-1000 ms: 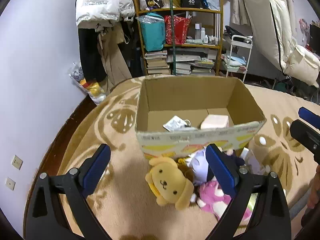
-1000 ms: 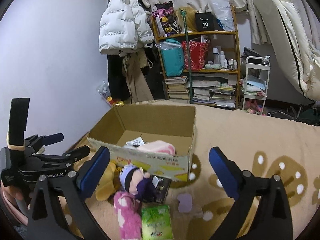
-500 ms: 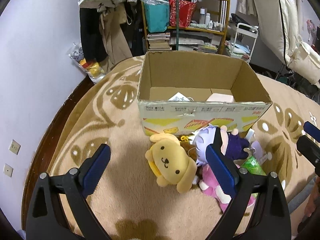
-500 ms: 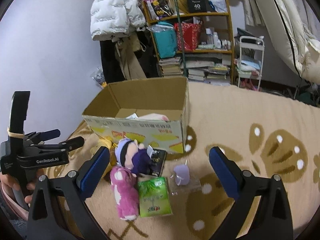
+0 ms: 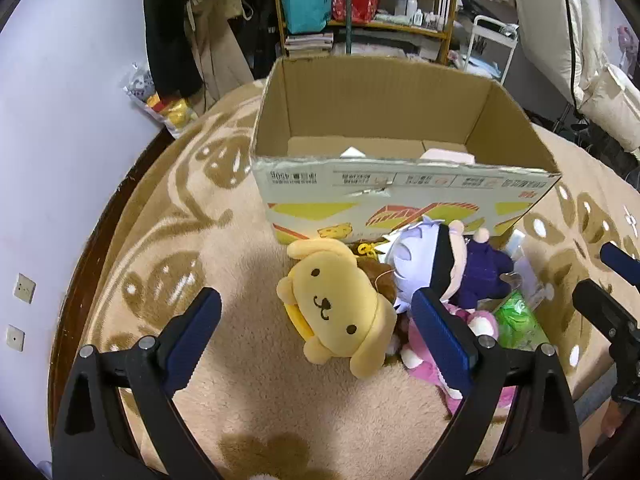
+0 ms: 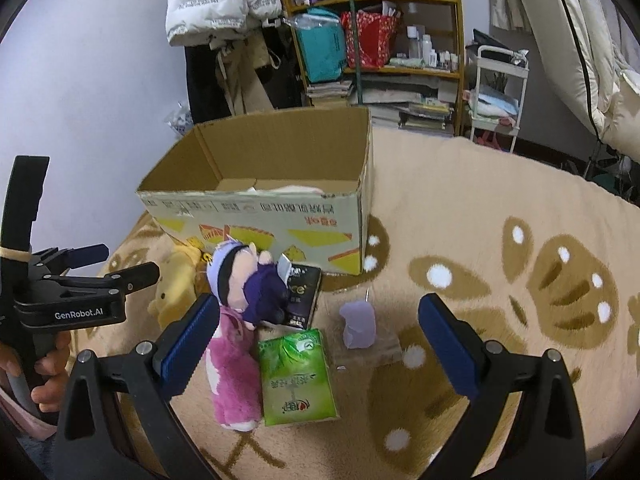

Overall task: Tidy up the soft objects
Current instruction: 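Withdraw both open grippers from the box back toward the remaining toys, then grasp the yellow dog plush with the left gripper while the right gripper grasps the green tissue pack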

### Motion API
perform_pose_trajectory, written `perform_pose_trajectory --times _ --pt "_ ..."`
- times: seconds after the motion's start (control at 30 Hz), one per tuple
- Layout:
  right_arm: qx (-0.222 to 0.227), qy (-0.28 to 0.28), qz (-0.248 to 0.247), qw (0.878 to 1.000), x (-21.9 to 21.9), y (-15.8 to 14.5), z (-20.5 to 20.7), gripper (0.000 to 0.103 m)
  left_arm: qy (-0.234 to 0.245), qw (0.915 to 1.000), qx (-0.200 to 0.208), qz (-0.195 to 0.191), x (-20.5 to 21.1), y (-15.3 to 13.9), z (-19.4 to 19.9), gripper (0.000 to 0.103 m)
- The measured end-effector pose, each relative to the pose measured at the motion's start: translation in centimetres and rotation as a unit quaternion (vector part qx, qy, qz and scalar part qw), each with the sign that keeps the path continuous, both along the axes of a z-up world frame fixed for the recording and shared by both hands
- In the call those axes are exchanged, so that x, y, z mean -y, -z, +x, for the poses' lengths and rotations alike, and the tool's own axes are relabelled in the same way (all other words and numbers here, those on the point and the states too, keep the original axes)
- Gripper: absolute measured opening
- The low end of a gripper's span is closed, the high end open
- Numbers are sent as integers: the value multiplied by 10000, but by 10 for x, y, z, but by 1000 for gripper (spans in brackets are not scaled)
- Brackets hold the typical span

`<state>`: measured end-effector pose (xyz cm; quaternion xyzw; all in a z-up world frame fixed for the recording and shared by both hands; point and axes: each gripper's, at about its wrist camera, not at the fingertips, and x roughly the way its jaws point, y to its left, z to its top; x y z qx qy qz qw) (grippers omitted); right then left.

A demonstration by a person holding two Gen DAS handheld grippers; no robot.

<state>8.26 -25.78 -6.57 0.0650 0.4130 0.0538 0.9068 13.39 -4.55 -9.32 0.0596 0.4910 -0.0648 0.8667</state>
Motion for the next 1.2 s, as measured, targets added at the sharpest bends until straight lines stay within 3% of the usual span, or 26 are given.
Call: perform_pose_trajectory --times 0.63,1.2 --pt "-591 67 -375 9975 -13 39 23 103 176 9968 -764 167 17 47 28 95" --pt "-1183 -168 -622 9909 -29 71 28 103 86 9938 -1076 251 21 74 49 95"
